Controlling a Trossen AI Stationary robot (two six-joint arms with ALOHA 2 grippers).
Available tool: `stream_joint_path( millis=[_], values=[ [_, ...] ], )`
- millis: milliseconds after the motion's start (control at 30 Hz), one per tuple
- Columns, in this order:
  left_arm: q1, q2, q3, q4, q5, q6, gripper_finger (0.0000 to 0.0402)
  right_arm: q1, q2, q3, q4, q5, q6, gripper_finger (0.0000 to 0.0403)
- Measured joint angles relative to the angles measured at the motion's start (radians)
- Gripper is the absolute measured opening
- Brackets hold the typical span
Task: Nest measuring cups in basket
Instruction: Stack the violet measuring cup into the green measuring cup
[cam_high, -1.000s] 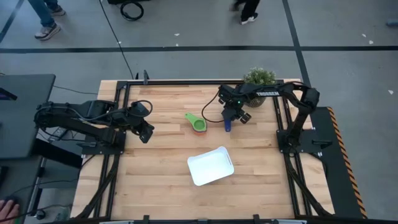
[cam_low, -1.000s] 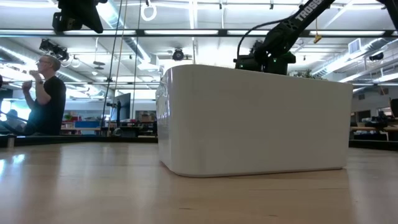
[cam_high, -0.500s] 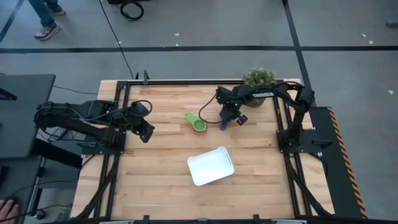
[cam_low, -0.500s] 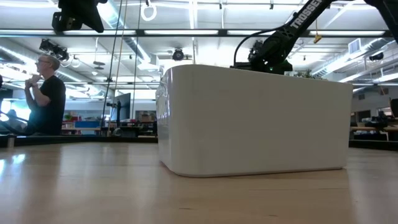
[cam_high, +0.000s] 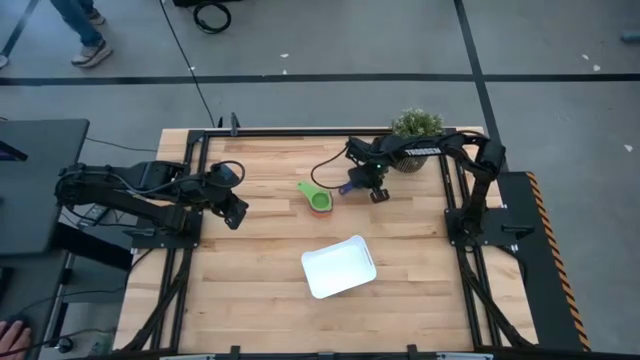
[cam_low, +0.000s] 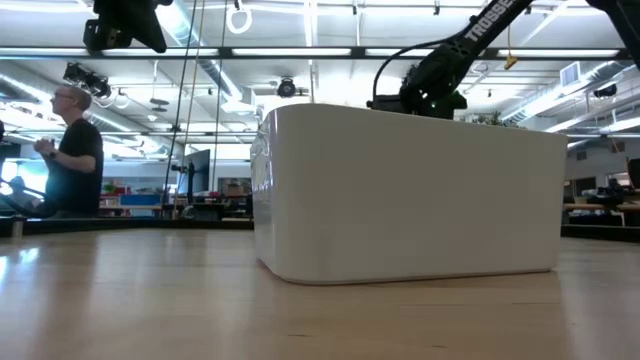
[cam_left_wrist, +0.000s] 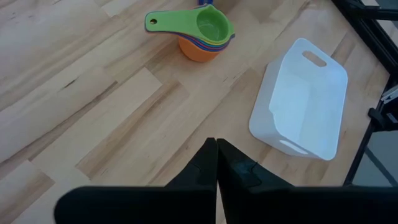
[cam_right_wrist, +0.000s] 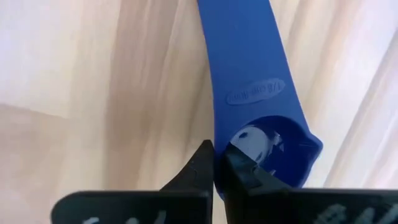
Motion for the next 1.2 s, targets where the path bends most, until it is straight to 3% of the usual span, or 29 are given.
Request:
stream_joint_path(
  millis=[200,367,633,700,867,1200],
  values=[
    [0.0,0.0,0.0,-0.027,0.007,0.062,0.0009,0.037,-0.051,0.106,-0.136,0.011,0.244,0.0012],
    [0.0,0.0,0.0,-0.09,0.0,0.09,0.0009,0.137,-0.05,0.237,-0.239,0.025,0.532,0.0012],
    [0.0,0.0,0.0,-0.127,-0.081,0.156,0.0009,0.314,-0.047,0.418,-0.243,0.096,1.298,0.0012],
    [0.0,0.0,0.0,-0.127,-0.106,0.185,0.0009,0.35,-0.047,0.443,-0.213,0.128,1.418,0.0012],
    [0.0,0.0,0.0,-0.125,-0.121,0.267,0.0009,0.418,-0.047,0.457,-0.114,0.194,1.552,0.0012],
    [0.0,0.0,0.0,-0.119,-0.121,0.299,0.0009,0.415,0.092,0.472,-0.024,0.229,1.526,0.0012]
  ],
)
